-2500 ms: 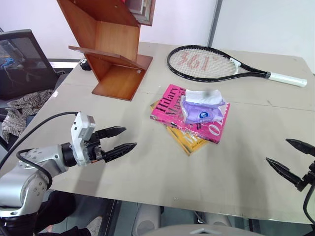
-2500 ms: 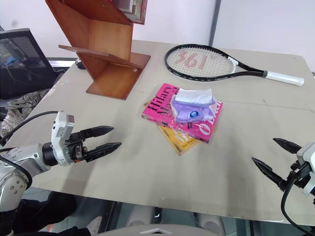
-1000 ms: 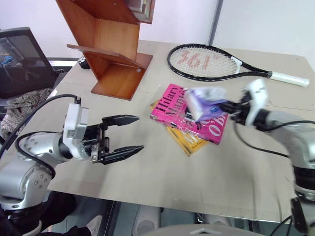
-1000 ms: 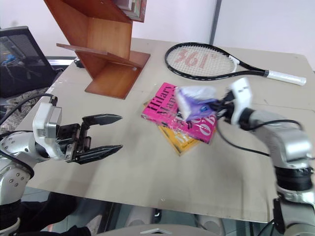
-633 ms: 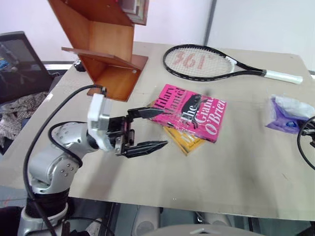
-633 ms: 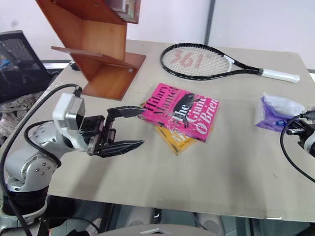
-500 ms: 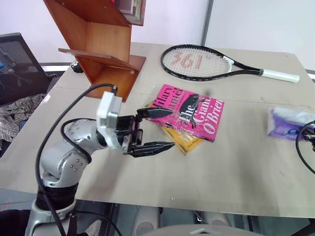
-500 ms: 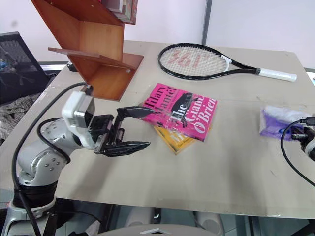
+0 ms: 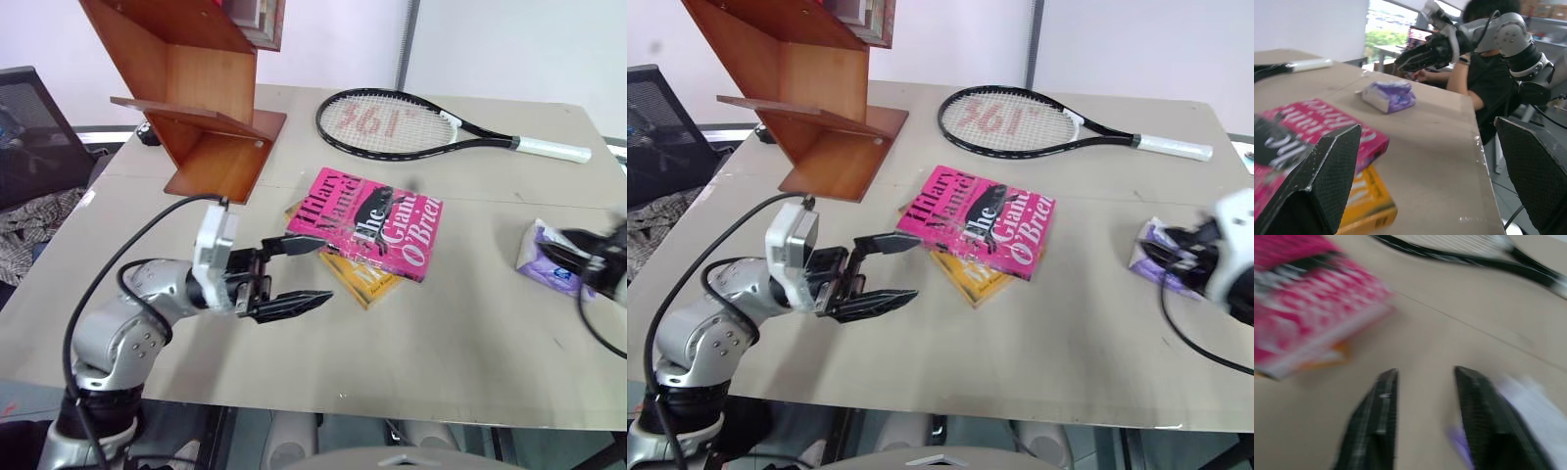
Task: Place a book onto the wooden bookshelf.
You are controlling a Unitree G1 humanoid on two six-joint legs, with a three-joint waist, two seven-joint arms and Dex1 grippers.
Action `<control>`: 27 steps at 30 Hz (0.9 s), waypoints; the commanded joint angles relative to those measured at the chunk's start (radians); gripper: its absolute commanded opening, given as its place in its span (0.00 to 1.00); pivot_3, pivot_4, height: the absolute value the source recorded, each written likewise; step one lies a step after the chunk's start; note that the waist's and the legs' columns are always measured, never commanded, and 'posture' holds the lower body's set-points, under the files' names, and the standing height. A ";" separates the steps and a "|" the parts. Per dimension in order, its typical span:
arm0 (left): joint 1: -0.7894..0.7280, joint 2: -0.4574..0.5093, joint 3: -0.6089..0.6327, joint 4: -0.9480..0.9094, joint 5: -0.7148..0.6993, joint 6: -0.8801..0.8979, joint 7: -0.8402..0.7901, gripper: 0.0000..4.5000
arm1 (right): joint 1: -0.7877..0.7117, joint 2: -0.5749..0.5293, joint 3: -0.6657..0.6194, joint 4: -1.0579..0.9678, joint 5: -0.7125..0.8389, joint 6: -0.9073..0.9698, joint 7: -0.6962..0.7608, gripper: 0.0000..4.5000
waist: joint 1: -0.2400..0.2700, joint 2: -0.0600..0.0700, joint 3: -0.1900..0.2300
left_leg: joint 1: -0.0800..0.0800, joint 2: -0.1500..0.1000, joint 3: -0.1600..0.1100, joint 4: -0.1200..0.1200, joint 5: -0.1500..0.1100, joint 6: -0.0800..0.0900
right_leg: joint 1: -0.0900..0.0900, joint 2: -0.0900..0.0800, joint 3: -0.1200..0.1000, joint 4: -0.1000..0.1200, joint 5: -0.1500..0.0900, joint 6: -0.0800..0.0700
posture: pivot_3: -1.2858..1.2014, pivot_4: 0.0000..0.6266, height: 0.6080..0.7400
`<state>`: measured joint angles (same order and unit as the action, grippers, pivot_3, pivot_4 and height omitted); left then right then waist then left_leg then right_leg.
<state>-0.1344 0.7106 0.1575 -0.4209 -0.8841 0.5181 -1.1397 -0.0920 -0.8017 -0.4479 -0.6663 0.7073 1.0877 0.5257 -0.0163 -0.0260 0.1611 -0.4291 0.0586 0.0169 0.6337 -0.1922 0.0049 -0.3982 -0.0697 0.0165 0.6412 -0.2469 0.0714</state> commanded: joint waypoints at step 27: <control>0.310 0.133 0.307 -0.190 -0.028 -0.002 0.035 1.00 | -0.366 0.149 0.618 0.334 -0.360 -0.218 0.035 0.02 | 0.002 0.001 0.002 | -0.004 -0.001 0.005 -0.002 -0.001 0.002 | -0.003 -0.001 0.004 0.000 0.000 -0.002 | 0.52 0.24 1.00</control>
<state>0.1660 0.8392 0.4286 -0.5683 -0.9050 0.5338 -1.1071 -0.4227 -0.6671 0.1518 -0.3344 0.3708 0.8900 0.5603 -0.0140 -0.0251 0.1627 -0.4335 0.0576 0.0221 0.6317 -0.1931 0.0064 -0.4018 -0.0702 0.0205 0.6412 -0.2465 0.0693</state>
